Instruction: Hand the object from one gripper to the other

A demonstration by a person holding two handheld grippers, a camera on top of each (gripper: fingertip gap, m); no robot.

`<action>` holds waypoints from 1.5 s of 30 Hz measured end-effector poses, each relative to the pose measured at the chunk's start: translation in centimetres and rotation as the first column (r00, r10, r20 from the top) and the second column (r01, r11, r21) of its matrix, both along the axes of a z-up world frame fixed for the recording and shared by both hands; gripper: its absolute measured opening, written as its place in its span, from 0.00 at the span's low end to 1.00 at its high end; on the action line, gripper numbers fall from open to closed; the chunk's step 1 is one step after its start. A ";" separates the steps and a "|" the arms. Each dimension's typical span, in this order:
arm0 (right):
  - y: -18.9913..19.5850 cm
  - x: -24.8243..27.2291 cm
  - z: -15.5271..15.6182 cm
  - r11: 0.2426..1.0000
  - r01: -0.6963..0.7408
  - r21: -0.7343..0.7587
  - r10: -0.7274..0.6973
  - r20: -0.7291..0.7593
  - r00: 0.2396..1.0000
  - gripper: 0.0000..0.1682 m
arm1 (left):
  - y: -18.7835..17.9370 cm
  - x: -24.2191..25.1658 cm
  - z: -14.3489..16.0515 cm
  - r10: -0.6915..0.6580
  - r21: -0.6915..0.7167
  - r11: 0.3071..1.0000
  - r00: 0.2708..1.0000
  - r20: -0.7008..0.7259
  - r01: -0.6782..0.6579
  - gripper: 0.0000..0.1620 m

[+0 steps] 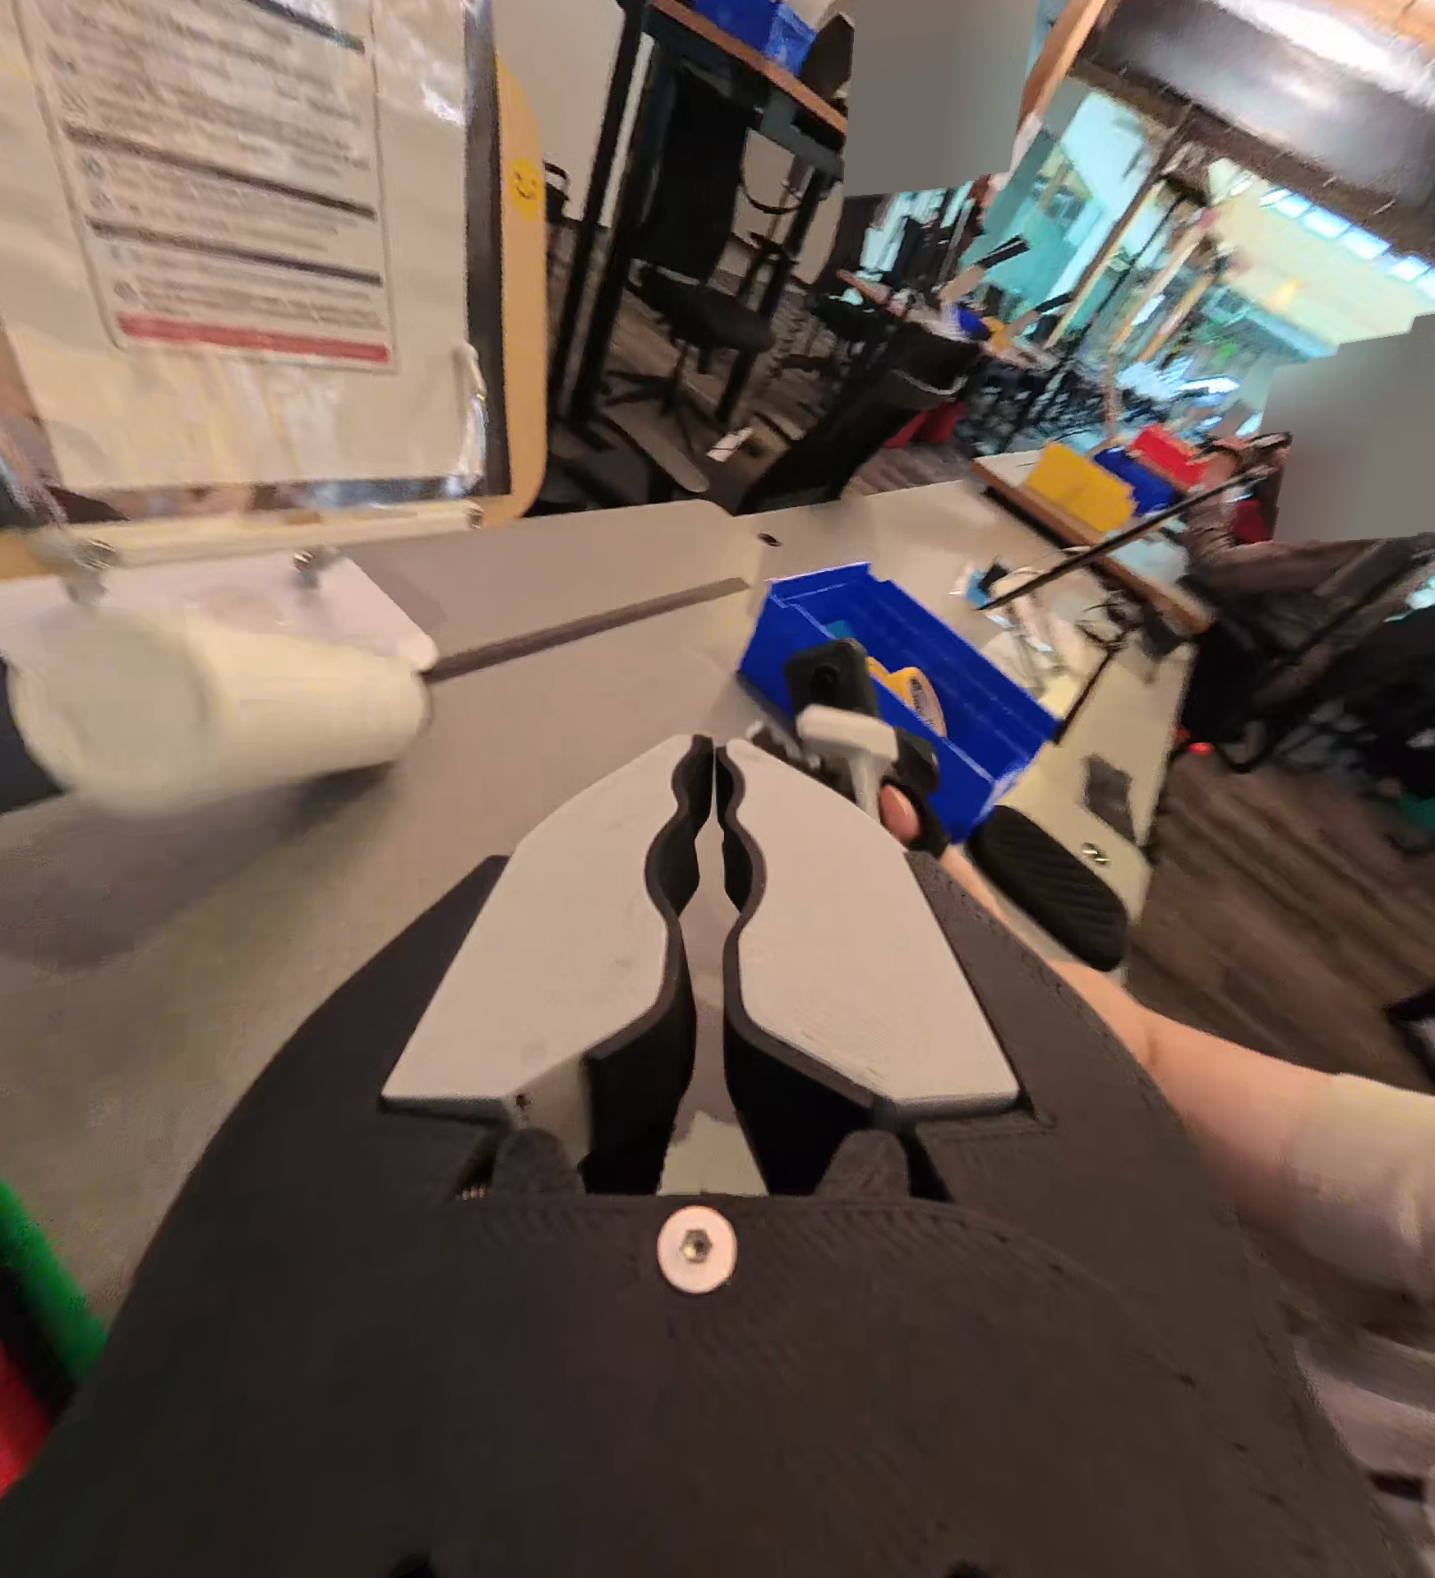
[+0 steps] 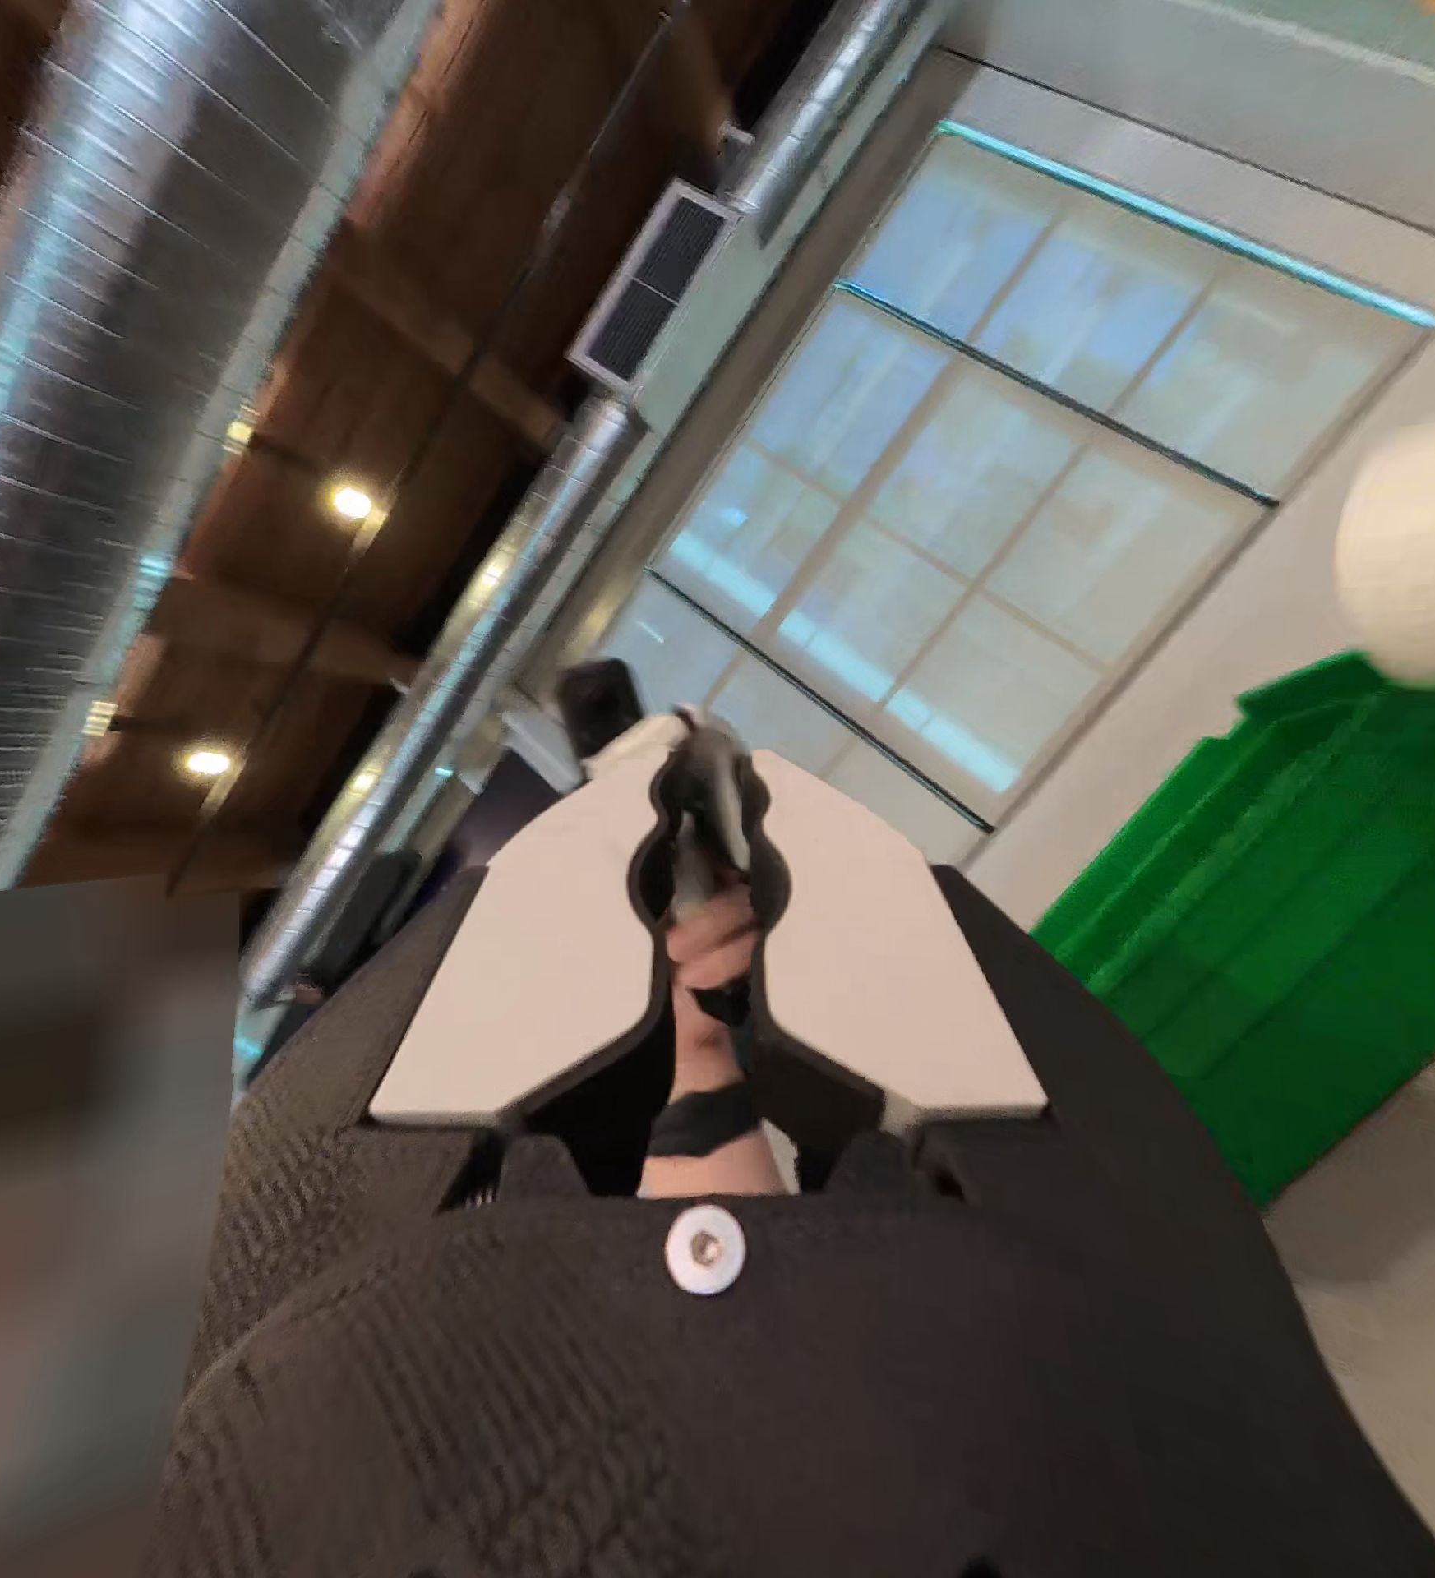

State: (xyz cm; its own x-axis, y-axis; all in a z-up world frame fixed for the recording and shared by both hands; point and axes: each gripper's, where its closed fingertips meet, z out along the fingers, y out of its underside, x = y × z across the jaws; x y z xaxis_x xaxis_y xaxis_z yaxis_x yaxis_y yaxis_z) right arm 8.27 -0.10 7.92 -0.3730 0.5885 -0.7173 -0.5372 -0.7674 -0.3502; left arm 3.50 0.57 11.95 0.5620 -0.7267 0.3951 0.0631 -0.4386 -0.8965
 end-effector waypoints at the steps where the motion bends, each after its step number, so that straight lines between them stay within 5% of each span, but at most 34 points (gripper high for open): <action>1: 0.4 1.1 0.7 1.000 -0.001 0.000 0.001 -0.043 0.999 0.07 | -0.1 -0.1 0.1 -0.019 -0.015 1.000 0.999 0.026 0.019 0.02; 7: 2.0 6.2 3.4 0.970 0.224 0.098 -0.220 -0.052 0.974 0.07 | -0.5 -3.1 1.8 0.106 0.089 0.990 0.994 0.033 -0.109 0.07; 13: 2.6 8.1 3.9 0.961 0.262 0.088 -0.255 -0.077 0.964 0.07 | -1.4 -4.5 2.2 0.131 0.081 0.988 0.991 0.039 -0.133 0.15; 17: 4.5 5.6 -0.1 0.950 0.267 0.160 -0.303 0.285 0.909 0.08 | -0.7 -5.5 0.2 0.208 0.025 0.978 0.978 -0.035 -0.207 0.30; 19: 5.6 3.6 -4.3 0.957 0.195 0.217 -0.286 0.561 0.777 0.18 | -0.1 -5.6 -0.9 0.230 0.006 0.973 0.971 -0.064 -0.230 0.32; 22: 5.8 1.3 -11.2 0.968 0.088 0.236 -0.250 0.859 0.448 0.52 | -0.2 -5.5 -1.6 0.246 0.000 0.969 0.965 -0.089 -0.247 0.33; 27: 2.6 -0.9 -19.8 0.963 -0.194 0.188 -0.215 0.969 -0.125 0.67 | -0.7 -4.6 -1.5 0.225 0.019 0.974 0.967 -0.120 -0.225 0.32; 31: -1.1 1.1 -21.9 0.955 -0.289 -0.067 -0.023 0.955 -0.296 0.64 | -1.3 -4.5 -1.4 0.217 0.024 0.976 0.966 -0.137 -0.216 0.32; 36: -1.3 7.5 -22.2 0.951 -0.299 -0.080 -0.127 0.779 -0.614 0.59 | -1.7 -5.0 -0.8 0.223 0.041 0.975 0.968 -0.115 -0.219 0.31; 45: -1.7 13.4 -22.3 0.956 -0.220 -0.196 -0.023 0.693 -0.720 0.58 | -2.5 -5.8 0.0 0.230 0.067 0.972 0.968 -0.102 -0.224 0.30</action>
State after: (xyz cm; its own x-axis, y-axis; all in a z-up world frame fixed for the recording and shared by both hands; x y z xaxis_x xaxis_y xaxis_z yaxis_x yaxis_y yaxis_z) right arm 21.68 -1.81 -14.36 0.6111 0.7819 0.1231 0.7861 -0.6177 0.0210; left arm -2.34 -1.96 11.91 0.7521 -0.5939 0.2857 0.0565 -0.3739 -0.9257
